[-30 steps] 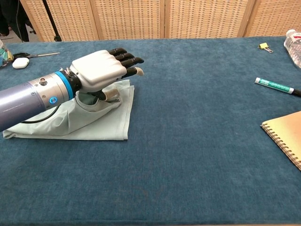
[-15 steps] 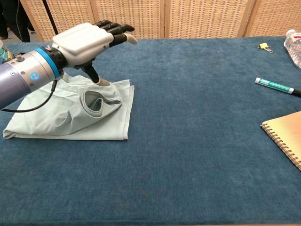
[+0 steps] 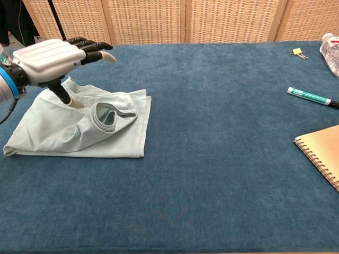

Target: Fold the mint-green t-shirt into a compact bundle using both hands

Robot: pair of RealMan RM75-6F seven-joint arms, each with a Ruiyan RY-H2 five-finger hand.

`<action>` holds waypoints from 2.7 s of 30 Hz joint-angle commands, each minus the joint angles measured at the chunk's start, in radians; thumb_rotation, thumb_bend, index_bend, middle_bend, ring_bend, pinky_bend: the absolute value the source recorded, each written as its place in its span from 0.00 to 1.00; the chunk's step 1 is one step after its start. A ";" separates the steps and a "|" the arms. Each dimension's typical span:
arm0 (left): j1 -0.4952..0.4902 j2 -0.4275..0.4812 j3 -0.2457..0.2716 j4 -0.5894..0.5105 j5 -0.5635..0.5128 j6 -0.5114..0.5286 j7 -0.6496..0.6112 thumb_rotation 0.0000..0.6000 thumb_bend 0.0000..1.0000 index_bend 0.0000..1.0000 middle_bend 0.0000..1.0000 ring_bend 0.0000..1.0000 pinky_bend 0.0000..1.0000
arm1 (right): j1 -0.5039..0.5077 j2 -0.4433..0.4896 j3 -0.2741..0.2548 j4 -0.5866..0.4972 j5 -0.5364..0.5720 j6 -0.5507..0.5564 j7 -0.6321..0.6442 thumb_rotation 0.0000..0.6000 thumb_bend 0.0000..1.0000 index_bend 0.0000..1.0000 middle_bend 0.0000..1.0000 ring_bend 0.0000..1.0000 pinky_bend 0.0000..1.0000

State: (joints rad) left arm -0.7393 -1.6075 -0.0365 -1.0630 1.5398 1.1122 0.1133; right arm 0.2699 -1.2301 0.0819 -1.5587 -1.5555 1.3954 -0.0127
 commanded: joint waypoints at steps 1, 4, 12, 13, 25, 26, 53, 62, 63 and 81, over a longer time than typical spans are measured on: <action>-0.001 -0.053 0.006 0.039 0.006 -0.014 0.001 1.00 0.12 0.00 0.00 0.00 0.00 | 0.000 0.001 0.001 0.001 0.002 0.000 0.000 1.00 0.39 0.00 0.00 0.00 0.00; -0.010 -0.089 -0.002 0.060 0.009 -0.013 0.002 1.00 0.13 0.00 0.00 0.00 0.00 | 0.000 0.001 0.003 0.002 0.005 -0.001 0.002 1.00 0.39 0.00 0.00 0.00 0.00; -0.024 -0.130 -0.001 0.051 0.038 0.001 0.016 1.00 0.13 0.00 0.00 0.00 0.00 | 0.002 0.002 0.004 0.008 0.011 -0.008 0.009 1.00 0.39 0.00 0.00 0.00 0.00; -0.025 -0.133 0.000 0.048 0.041 0.003 0.021 1.00 0.13 0.00 0.00 0.00 0.00 | 0.002 0.002 0.004 0.009 0.012 -0.009 0.010 1.00 0.39 0.00 0.00 0.00 0.00; -0.033 -0.165 0.017 0.047 0.057 -0.021 0.092 1.00 0.13 0.00 0.00 0.00 0.00 | 0.002 0.004 0.002 0.007 0.010 -0.011 0.012 1.00 0.39 0.00 0.00 0.00 0.00; -0.034 -0.169 0.015 0.052 0.054 -0.026 0.101 1.00 0.13 0.00 0.00 0.00 0.00 | 0.002 0.004 0.001 0.007 0.010 -0.012 0.012 1.00 0.39 0.00 0.00 0.00 0.00; -0.025 -0.168 -0.004 0.079 0.050 0.019 0.062 1.00 0.00 0.00 0.00 0.00 0.00 | 0.001 0.005 -0.003 0.000 0.007 -0.015 0.001 1.00 0.39 0.00 0.00 0.00 0.00; -0.009 -0.116 -0.012 0.034 0.047 0.045 0.049 1.00 0.00 0.00 0.00 0.00 0.00 | 0.001 0.005 -0.004 -0.001 0.006 -0.014 -0.002 1.00 0.39 0.00 0.00 0.00 0.00; -0.007 -0.107 -0.015 0.027 0.045 0.050 0.045 1.00 0.00 0.00 0.00 0.00 0.00 | 0.001 0.005 -0.004 0.000 0.006 -0.014 -0.003 1.00 0.39 0.00 0.00 0.00 0.00; 0.035 -0.030 -0.089 0.233 -0.121 -0.056 -0.148 1.00 0.00 0.00 0.00 0.00 0.00 | 0.001 0.001 -0.006 -0.001 0.008 -0.019 -0.015 1.00 0.39 0.00 0.00 0.00 0.00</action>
State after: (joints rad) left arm -0.7097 -1.6262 -0.1241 -0.8830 1.4417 1.0938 0.0079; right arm 0.2707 -1.2286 0.0758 -1.5605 -1.5483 1.3769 -0.0270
